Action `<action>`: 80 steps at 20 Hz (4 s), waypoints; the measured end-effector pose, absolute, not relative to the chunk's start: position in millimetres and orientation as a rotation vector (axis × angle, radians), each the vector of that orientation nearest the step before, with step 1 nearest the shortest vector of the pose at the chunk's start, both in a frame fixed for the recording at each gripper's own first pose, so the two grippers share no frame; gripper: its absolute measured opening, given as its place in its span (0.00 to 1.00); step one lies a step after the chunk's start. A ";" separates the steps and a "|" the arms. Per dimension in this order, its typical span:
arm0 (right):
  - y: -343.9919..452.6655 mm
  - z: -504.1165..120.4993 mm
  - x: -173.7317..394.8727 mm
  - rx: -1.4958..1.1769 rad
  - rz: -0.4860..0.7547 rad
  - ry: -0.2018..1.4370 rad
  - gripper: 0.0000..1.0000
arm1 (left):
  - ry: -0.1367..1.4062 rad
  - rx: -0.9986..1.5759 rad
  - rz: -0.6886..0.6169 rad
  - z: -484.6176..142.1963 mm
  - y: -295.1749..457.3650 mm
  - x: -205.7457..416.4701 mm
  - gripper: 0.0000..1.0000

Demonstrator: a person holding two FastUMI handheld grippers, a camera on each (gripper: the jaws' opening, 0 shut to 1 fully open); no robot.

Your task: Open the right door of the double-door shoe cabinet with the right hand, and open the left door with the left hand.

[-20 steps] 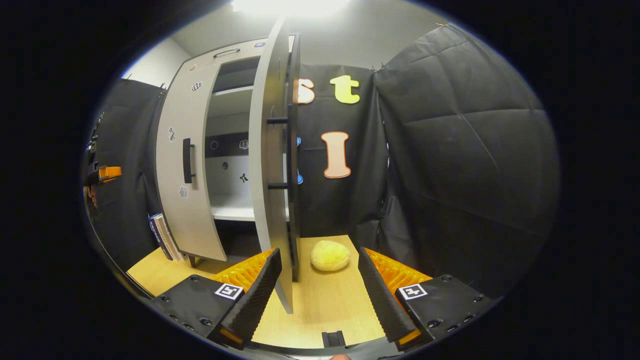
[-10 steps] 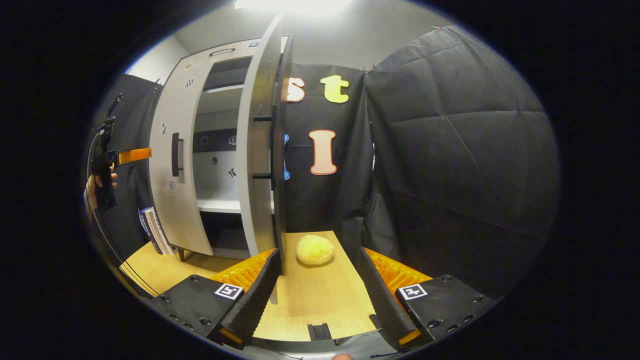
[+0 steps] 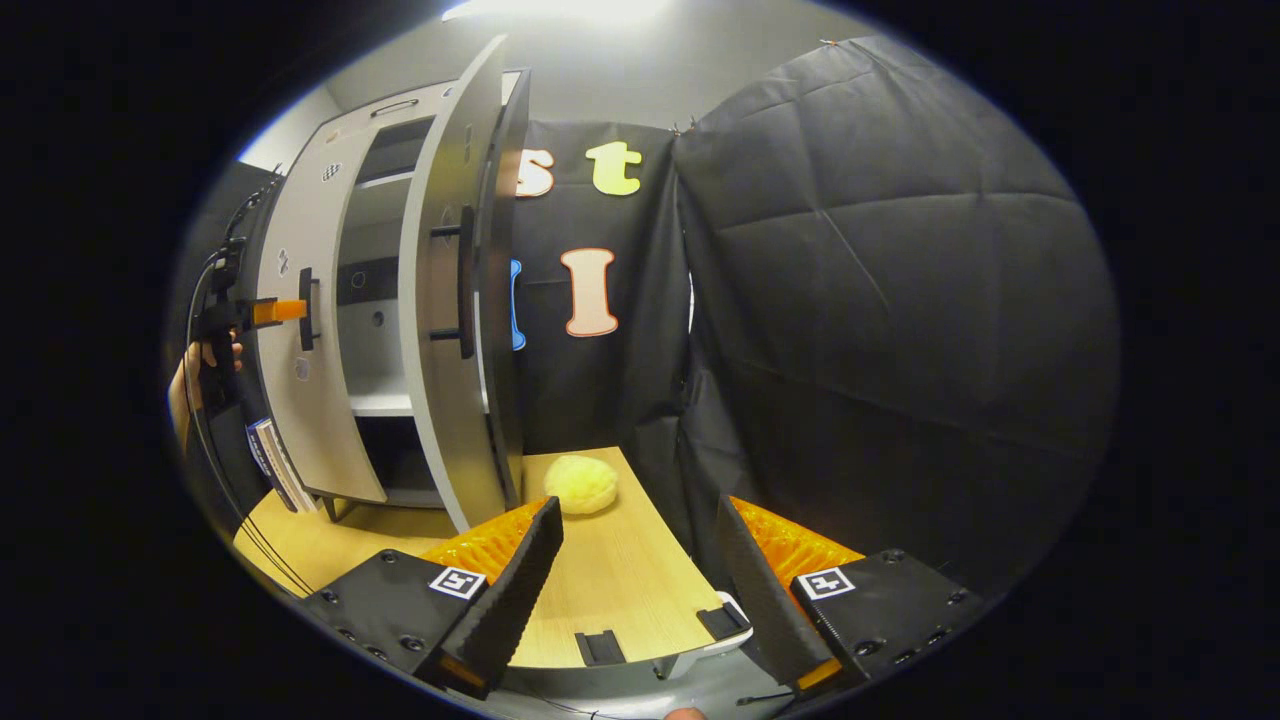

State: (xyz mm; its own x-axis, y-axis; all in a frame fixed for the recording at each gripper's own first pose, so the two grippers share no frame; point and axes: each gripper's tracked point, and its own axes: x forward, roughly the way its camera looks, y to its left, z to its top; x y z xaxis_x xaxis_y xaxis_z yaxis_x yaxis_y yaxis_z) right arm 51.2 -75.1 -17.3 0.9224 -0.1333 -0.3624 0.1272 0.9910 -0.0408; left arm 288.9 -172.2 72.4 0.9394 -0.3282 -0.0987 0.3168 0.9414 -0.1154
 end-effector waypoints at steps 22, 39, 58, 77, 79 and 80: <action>-68.7 -14.8 60.6 -0.013 -0.061 0.348 0.96 | 0.154 -0.147 -0.320 65.4 -169.7 263.8 0.09; -45.0 -11.2 72.6 -0.037 0.026 0.328 0.97 | 0.146 -0.134 -0.248 65.2 -88.3 206.1 0.04; -14.6 -7.3 70.9 -0.054 0.175 0.289 0.97 | 0.103 -0.037 0.075 64.8 14.7 198.5 0.02; 26.9 30.8 66.9 0.010 0.282 0.092 0.97 | 0.033 0.003 0.049 66.3 -18.3 14.5 0.95; 31.5 35.4 66.1 0.017 0.286 0.071 0.97 | 0.036 -0.001 0.055 64.2 -9.5 -2.4 0.95; 30.5 35.6 65.1 0.009 0.286 0.061 0.97 | 0.035 -0.004 0.057 64.0 -6.6 -8.7 0.95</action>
State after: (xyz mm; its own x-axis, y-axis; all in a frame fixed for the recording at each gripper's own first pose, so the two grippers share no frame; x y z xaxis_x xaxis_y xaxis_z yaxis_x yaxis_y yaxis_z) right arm 65.1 30.5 35.6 0.9576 0.2818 -0.0593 -0.2813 0.9595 0.0175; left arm -8.7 -6.6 64.0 0.9978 0.0568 -0.0350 -0.0570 0.9984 -0.0026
